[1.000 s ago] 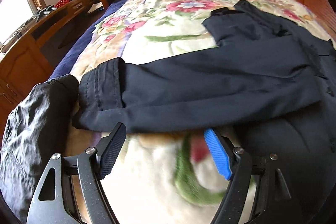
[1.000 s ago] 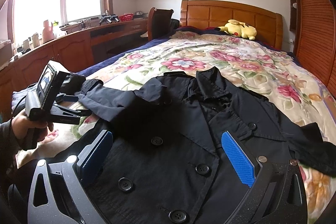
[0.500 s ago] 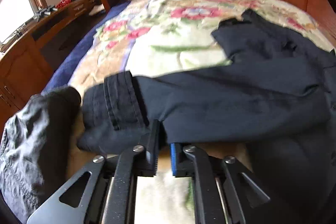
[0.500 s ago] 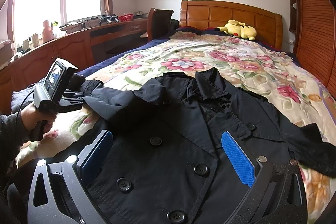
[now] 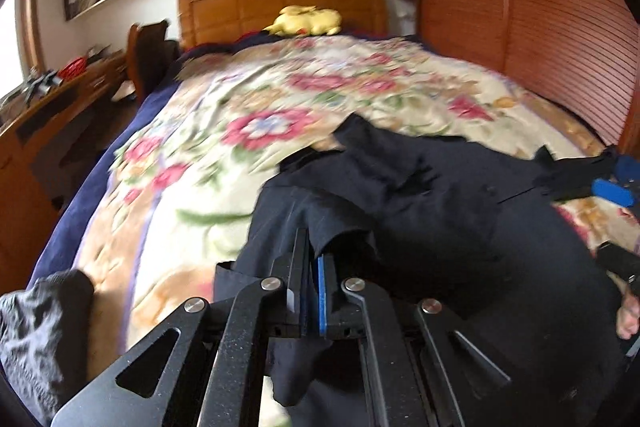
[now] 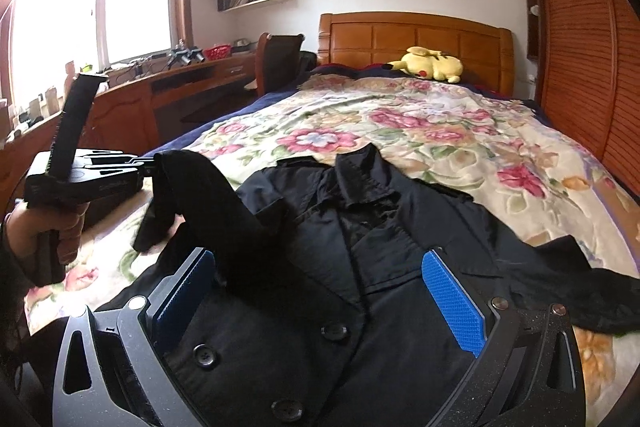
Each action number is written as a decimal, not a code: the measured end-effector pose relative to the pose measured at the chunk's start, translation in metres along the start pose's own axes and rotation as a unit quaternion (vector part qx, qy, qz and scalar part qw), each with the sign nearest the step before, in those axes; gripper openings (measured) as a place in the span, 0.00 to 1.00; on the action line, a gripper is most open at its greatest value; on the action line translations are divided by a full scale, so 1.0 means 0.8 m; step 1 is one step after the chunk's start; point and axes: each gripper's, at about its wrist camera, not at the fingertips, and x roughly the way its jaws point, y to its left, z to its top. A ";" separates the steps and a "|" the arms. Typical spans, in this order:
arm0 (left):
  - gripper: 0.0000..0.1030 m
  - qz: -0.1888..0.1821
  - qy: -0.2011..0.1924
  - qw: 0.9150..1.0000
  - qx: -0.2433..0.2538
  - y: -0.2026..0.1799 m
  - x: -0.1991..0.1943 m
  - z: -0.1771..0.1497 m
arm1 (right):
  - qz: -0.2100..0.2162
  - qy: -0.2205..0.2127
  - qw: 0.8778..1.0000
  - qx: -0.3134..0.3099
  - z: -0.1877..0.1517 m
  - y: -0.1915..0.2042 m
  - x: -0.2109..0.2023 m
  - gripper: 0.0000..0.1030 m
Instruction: Fold large clothes
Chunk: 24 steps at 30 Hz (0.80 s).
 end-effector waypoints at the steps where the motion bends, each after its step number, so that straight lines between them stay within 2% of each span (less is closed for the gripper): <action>1: 0.04 -0.006 -0.003 1.000 0.004 -0.011 0.000 0.004 | -0.001 -0.001 1.000 0.001 0.000 -0.002 -0.002 1.00; 12: 0.04 -0.062 -0.018 0.997 0.045 -0.104 -0.005 0.025 | -0.018 -0.012 1.000 0.013 -0.001 -0.016 -0.016 1.00; 20: 0.04 -0.088 -0.012 0.994 0.066 -0.141 -0.015 0.006 | -0.022 -0.014 1.000 0.018 -0.001 -0.018 -0.019 1.00; 24: 0.05 -0.083 -0.005 0.994 0.074 -0.153 -0.017 -0.008 | -0.025 -0.014 0.999 0.019 0.000 -0.020 -0.020 1.00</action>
